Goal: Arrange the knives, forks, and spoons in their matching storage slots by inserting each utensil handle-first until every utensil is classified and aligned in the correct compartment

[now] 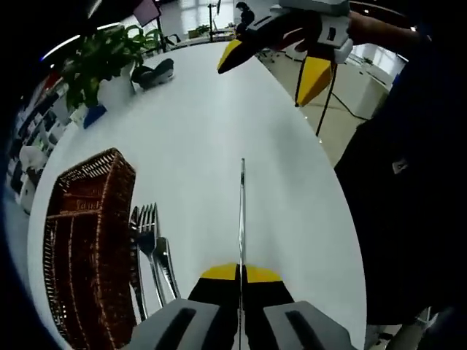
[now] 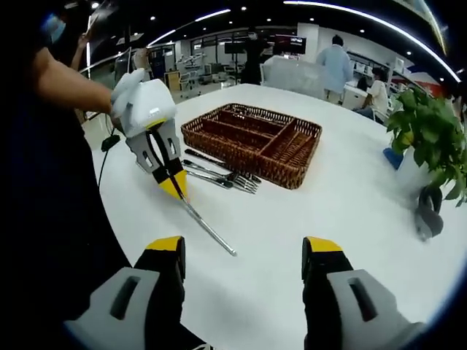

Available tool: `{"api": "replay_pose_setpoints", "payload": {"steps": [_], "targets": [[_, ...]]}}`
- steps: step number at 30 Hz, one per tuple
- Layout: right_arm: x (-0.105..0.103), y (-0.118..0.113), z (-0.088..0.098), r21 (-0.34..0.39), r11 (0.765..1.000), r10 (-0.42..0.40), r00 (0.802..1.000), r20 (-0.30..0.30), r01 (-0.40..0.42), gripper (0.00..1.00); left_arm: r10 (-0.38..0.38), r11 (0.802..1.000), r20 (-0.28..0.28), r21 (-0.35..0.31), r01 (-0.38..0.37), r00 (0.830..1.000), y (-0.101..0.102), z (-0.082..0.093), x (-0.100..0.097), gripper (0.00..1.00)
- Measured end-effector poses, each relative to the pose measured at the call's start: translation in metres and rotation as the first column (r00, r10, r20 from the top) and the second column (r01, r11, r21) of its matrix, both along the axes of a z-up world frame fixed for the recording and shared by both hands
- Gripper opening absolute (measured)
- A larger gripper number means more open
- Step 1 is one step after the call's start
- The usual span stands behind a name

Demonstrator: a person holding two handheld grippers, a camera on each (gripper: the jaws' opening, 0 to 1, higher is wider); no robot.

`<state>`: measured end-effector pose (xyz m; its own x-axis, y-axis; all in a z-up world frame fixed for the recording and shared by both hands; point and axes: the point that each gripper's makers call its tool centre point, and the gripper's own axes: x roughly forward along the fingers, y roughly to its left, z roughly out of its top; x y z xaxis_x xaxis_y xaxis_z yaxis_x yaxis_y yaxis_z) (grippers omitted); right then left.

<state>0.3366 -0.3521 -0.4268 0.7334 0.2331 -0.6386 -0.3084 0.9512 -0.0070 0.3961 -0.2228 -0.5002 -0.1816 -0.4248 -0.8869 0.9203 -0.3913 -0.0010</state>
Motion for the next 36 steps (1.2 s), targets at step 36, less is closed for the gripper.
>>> {"api": "replay_pose_setpoints", "payload": {"steps": [36], "targets": [[0.026, -0.018, 0.026, -0.019, 0.998, -0.061, 0.996, 0.065, 0.062, 0.83, 0.092, 0.979, 0.000, -0.180, -0.091, 0.996, -0.009, 0.084, 0.083, 0.00]]}}
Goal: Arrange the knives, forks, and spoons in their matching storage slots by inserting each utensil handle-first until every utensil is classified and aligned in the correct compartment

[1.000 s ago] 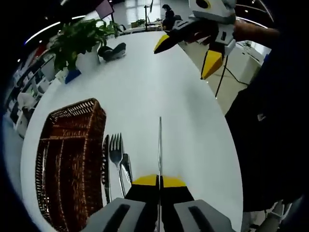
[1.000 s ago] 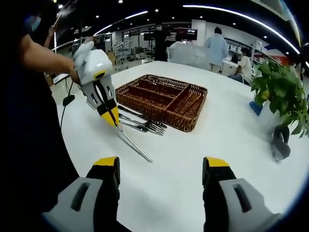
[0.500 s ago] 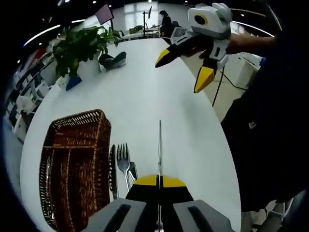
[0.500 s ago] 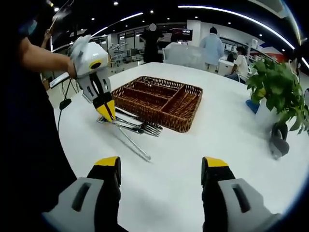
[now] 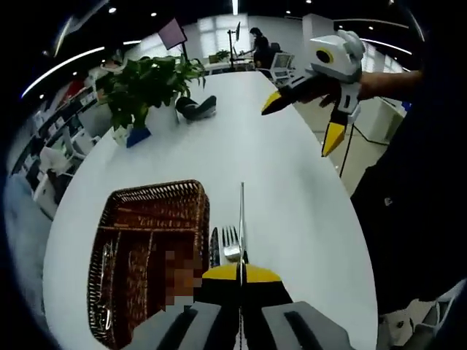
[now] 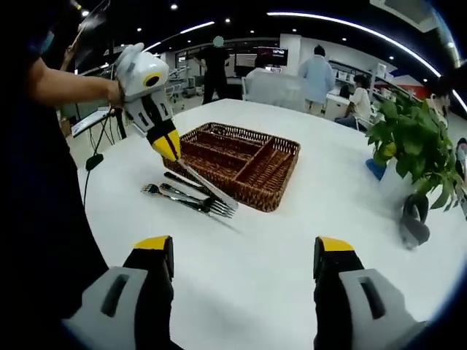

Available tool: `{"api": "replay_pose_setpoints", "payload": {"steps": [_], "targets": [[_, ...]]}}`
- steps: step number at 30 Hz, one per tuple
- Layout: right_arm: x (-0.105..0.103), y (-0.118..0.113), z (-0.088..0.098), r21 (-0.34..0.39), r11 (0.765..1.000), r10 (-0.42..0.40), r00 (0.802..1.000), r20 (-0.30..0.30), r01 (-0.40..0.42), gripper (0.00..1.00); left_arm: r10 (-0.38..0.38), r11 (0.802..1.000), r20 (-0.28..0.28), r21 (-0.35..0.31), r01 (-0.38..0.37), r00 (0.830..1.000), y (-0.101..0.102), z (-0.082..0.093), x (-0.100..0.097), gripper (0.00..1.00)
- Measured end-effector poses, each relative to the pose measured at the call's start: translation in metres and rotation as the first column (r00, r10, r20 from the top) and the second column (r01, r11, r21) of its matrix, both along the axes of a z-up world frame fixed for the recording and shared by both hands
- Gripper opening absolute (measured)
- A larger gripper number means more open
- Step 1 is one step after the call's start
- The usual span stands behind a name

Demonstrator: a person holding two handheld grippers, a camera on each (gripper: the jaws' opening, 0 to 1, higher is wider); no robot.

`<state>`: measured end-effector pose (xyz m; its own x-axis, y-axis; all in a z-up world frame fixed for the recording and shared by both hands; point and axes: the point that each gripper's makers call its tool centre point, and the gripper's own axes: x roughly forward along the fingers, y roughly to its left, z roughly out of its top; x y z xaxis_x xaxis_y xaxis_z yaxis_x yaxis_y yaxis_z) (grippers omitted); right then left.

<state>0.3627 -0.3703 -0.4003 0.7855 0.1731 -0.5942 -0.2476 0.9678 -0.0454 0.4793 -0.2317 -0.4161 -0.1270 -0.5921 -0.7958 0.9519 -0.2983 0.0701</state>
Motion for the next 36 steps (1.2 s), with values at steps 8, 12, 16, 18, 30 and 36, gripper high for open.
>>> {"api": "replay_pose_setpoints", "payload": {"steps": [8, 12, 16, 18, 30, 36], "targets": [[0.008, 0.005, 0.008, 0.005, 1.000, 0.007, 1.000, 0.007, -0.007, 0.90, 0.056, 0.998, 0.013, -0.015, -0.056, 0.998, 0.015, 0.010, 0.032, 0.00], [0.009, 0.005, 0.008, -0.004, 1.000, 0.005, 1.000, 0.002, -0.005, 0.89, 0.081, 0.997, 0.015, -0.020, -0.080, 0.997, 0.020, 0.012, 0.044, 0.00], [0.009, 0.005, 0.009, -0.007, 1.000, -0.002, 1.000, -0.003, 0.002, 0.89, 0.095, 0.995, 0.015, -0.022, -0.095, 0.995, 0.025, 0.009, 0.057, 0.00], [0.009, 0.005, 0.008, -0.011, 1.000, -0.006, 1.000, -0.007, 0.006, 0.89, 0.104, 0.994, 0.009, -0.023, -0.104, 0.995, 0.027, 0.006, 0.060, 0.00], [0.008, 0.005, 0.006, -0.029, 0.999, -0.026, 0.999, -0.036, 0.025, 0.88, 0.130, 0.991, 0.007, -0.006, -0.130, 0.991, 0.035, -0.015, 0.085, 0.00], [0.011, 0.004, 0.006, -0.041, 0.999, -0.036, 0.998, -0.044, 0.034, 0.87, 0.145, 0.989, 0.026, 0.004, -0.145, 0.989, 0.038, -0.031, 0.098, 0.00]]}}
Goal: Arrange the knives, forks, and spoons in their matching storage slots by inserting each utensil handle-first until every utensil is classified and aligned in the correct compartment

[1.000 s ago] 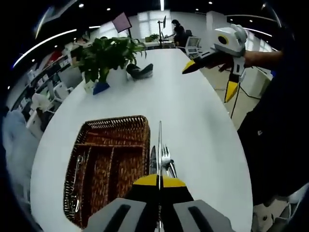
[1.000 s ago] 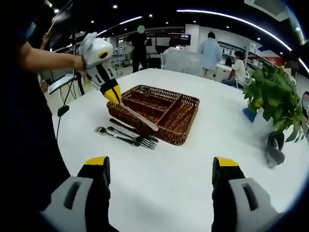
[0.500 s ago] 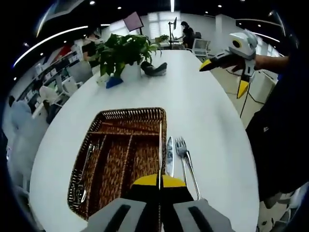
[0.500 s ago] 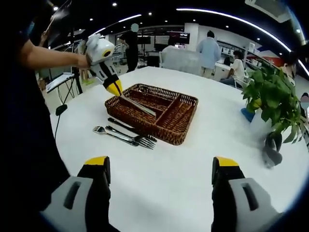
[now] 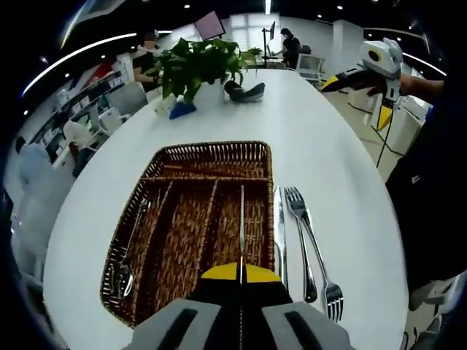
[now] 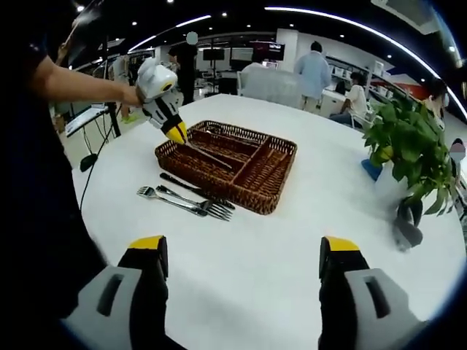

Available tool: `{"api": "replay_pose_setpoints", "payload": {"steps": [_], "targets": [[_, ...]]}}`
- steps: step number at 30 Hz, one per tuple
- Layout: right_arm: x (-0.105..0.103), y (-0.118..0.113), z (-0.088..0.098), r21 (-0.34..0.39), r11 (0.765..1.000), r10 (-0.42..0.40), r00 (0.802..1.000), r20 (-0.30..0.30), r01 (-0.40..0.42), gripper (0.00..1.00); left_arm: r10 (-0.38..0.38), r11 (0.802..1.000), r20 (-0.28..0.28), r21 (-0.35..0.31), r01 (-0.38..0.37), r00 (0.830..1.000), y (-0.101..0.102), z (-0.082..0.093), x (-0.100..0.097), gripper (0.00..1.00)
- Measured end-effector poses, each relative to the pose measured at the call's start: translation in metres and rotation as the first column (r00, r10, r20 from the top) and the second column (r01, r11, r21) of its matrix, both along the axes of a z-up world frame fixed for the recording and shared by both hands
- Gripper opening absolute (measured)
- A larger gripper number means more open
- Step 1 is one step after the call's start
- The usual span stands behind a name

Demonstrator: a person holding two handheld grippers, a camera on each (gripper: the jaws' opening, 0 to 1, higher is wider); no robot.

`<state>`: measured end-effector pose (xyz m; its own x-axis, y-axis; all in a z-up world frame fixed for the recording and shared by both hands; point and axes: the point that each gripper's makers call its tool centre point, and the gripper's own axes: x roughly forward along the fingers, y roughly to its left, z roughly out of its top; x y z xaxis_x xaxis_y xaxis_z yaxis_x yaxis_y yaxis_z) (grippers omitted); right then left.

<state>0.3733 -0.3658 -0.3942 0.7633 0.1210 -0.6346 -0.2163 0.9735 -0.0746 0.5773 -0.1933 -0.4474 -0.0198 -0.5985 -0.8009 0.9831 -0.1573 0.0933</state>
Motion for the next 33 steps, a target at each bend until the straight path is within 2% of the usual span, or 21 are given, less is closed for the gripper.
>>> {"api": "replay_pose_setpoints", "payload": {"steps": [3, 5, 7, 12, 17, 19, 22, 23, 24, 31, 33], "targets": [[0.001, 0.000, -0.001, -0.004, 1.000, 0.000, 1.000, -0.005, 0.000, 0.87, 0.014, 1.000, 0.028, 0.005, -0.015, 1.000, 0.001, -0.008, 0.008, 0.00], [0.002, 0.000, -0.001, -0.005, 1.000, 0.000, 1.000, -0.009, 0.000, 0.87, 0.021, 1.000, 0.026, 0.005, -0.021, 0.999, 0.001, -0.012, 0.011, 0.00], [0.004, 0.001, -0.003, -0.006, 1.000, 0.003, 1.000, -0.016, -0.003, 0.87, 0.009, 0.999, 0.047, 0.031, -0.011, 0.999, 0.003, -0.022, 0.014, 0.00], [0.007, 0.002, -0.006, -0.002, 1.000, 0.009, 1.000, -0.026, -0.009, 0.86, 0.023, 1.000, 0.053, 0.007, -0.023, 0.998, -0.001, -0.027, 0.020, 0.00], [0.010, 0.003, -0.007, -0.003, 1.000, 0.017, 0.999, -0.030, -0.017, 0.85, 0.023, 0.999, 0.057, 0.043, -0.025, 0.998, 0.002, -0.037, 0.024, 0.00], [0.012, 0.002, -0.007, -0.002, 1.000, 0.017, 0.999, -0.031, -0.017, 0.85, 0.012, 0.997, 0.079, 0.081, -0.018, 0.997, 0.007, -0.044, 0.026, 0.00], [0.013, 0.002, -0.007, 0.000, 1.000, 0.021, 0.999, -0.031, -0.021, 0.85, 0.019, 0.995, 0.074, 0.100, -0.027, 0.997, 0.010, -0.052, 0.028, 0.00], [0.014, 0.002, -0.007, 0.000, 1.000, 0.022, 0.999, -0.033, -0.022, 0.85, 0.016, 0.996, 0.073, 0.089, -0.022, 0.997, 0.009, -0.052, 0.033, 0.00], [0.014, 0.002, -0.008, 0.000, 1.000, 0.023, 0.999, -0.034, -0.023, 0.85, 0.038, 0.995, 0.048, 0.093, -0.042, 0.998, 0.009, -0.052, 0.033, 0.00], [0.016, 0.005, -0.009, 0.005, 0.999, 0.034, 0.999, -0.039, -0.034, 0.84, -0.005, 0.990, 0.016, 0.141, 0.003, 1.000, 0.007, -0.051, 0.031, 0.00], [0.017, 0.005, -0.009, 0.006, 0.999, 0.035, 0.999, -0.040, -0.035, 0.84, -0.031, 0.986, 0.037, 0.166, 0.024, 0.999, 0.008, -0.052, 0.034, 0.00]]}}
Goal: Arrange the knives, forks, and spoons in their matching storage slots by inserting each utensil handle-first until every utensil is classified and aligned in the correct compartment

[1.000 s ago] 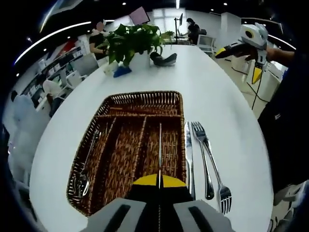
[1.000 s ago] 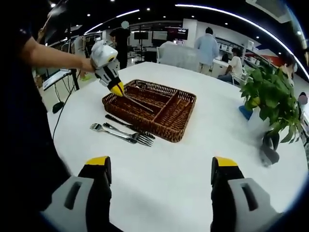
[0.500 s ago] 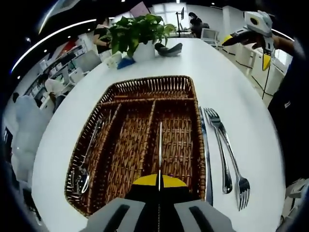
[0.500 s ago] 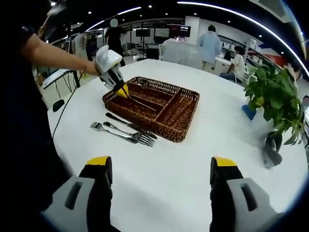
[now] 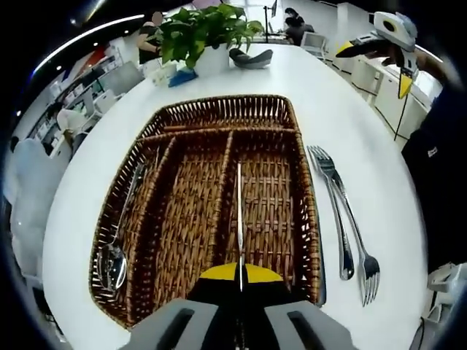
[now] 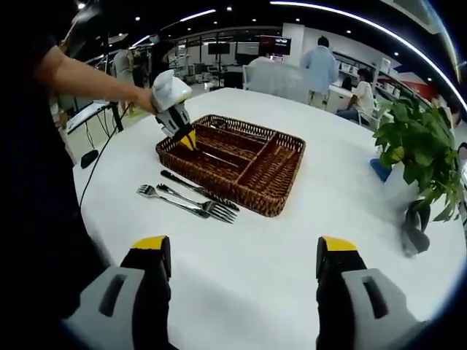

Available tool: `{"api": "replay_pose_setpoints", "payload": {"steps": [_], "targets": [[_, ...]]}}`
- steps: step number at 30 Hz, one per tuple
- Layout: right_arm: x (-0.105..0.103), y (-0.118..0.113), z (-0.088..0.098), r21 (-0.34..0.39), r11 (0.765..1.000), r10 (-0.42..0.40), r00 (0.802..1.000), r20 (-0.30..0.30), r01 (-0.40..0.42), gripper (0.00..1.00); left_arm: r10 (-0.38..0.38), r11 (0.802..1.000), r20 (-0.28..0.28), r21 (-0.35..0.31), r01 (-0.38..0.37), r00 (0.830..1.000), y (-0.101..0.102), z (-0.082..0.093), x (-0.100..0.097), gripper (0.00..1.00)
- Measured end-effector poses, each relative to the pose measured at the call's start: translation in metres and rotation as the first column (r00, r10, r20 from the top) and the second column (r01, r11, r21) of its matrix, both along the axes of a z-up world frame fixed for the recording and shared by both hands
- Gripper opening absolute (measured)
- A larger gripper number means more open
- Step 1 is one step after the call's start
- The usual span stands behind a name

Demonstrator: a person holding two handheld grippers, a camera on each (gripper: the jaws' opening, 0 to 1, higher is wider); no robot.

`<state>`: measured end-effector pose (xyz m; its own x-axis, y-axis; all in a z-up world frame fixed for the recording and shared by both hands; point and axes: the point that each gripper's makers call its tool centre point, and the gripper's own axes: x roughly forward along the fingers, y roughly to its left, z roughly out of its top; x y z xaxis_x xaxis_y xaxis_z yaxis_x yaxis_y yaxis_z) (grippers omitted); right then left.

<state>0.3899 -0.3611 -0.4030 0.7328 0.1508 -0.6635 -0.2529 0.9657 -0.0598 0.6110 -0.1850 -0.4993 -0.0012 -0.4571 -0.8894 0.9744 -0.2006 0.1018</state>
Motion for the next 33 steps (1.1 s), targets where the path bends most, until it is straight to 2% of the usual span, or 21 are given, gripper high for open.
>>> {"api": "replay_pose_setpoints", "payload": {"steps": [1, 3, 8, 12, 13, 15, 16, 17, 18, 26, 33], "targets": [[0.000, 0.000, 0.000, 0.000, 1.000, 0.000, 1.000, -0.001, 0.000, 0.84, 0.002, 1.000, -0.014, 0.008, -0.002, 1.000, -0.001, 0.000, -0.001, 0.00], [0.001, -0.001, 0.000, 0.001, 1.000, -0.001, 1.000, 0.001, 0.001, 0.84, -0.025, 0.999, -0.004, 0.031, 0.025, 1.000, -0.001, 0.000, -0.001, 0.00], [0.000, -0.001, 0.000, 0.004, 1.000, -0.005, 1.000, 0.002, 0.005, 0.83, -0.022, 0.997, -0.028, 0.075, 0.024, 0.999, 0.000, 0.002, -0.003, 0.00], [0.000, -0.001, 0.000, 0.006, 1.000, -0.007, 1.000, 0.002, 0.007, 0.83, -0.049, 0.995, -0.029, 0.084, 0.051, 0.998, -0.003, 0.002, -0.007, 0.00], [-0.001, 0.000, -0.001, 0.007, 1.000, -0.007, 1.000, 0.002, 0.007, 0.83, -0.060, 0.994, -0.058, 0.091, 0.065, 0.996, -0.002, 0.001, -0.013, 0.00], [-0.001, 0.000, -0.001, 0.007, 1.000, -0.004, 1.000, 0.001, 0.004, 0.83, -0.080, 0.992, -0.025, 0.096, 0.082, 0.996, -0.004, -0.001, -0.012, 0.00], [-0.001, 0.000, -0.001, 0.006, 1.000, -0.005, 1.000, 0.002, 0.005, 0.83, -0.112, 0.989, 0.018, 0.100, 0.109, 0.994, -0.007, -0.004, -0.006, 0.00], [-0.001, 0.000, 0.000, 0.009, 1.000, -0.007, 1.000, 0.004, 0.007, 0.83, -0.055, 0.992, -0.011, 0.114, 0.056, 0.998, -0.005, -0.009, -0.006, 0.00], [-0.001, 0.000, 0.001, 0.011, 1.000, -0.009, 1.000, 0.007, 0.009, 0.83, -0.052, 0.990, -0.031, 0.131, 0.056, 0.998, -0.002, -0.012, -0.007, 0.00], [-0.004, -0.002, -0.002, 0.012, 1.000, -0.014, 1.000, 0.003, 0.014, 0.83, -0.075, 0.986, -0.032, 0.148, 0.079, 0.997, -0.001, -0.017, -0.007, 0.01], [-0.004, -0.001, -0.003, 0.018, 1.000, -0.014, 1.000, 0.003, 0.014, 0.82, -0.137, 0.975, 0.001, 0.176, 0.134, 0.991, 0.001, -0.025, -0.010, 0.02]]}}
